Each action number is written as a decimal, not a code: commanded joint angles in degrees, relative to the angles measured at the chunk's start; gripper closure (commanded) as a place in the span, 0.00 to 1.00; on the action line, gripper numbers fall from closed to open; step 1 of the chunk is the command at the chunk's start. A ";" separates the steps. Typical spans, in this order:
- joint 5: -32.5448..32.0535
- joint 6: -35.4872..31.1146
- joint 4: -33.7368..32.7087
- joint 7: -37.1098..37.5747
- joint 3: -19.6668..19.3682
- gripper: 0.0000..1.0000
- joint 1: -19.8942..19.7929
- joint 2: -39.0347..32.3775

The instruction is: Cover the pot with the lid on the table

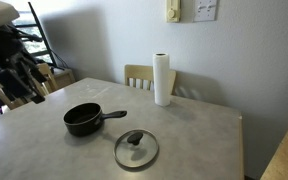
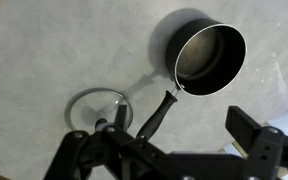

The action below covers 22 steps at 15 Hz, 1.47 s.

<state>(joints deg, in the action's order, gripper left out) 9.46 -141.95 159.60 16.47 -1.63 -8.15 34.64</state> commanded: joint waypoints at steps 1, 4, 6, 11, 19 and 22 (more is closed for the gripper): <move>-0.31 -1.79 -0.08 0.36 0.67 0.00 -0.17 -1.64; -2.16 -4.11 -0.71 -0.83 0.87 0.00 -0.98 -5.13; -4.83 -4.87 -1.66 -2.48 0.26 0.00 -1.96 -7.70; -10.36 -4.38 -6.79 -10.72 -4.80 0.00 -3.43 -16.02; -1.20 -2.44 -16.69 -39.48 -15.58 0.00 0.19 -30.32; -1.76 -3.75 -14.77 -37.32 -14.08 0.00 -1.30 -28.65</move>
<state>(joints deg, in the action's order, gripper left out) 7.65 -145.82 144.83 -20.88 -16.59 -8.62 5.92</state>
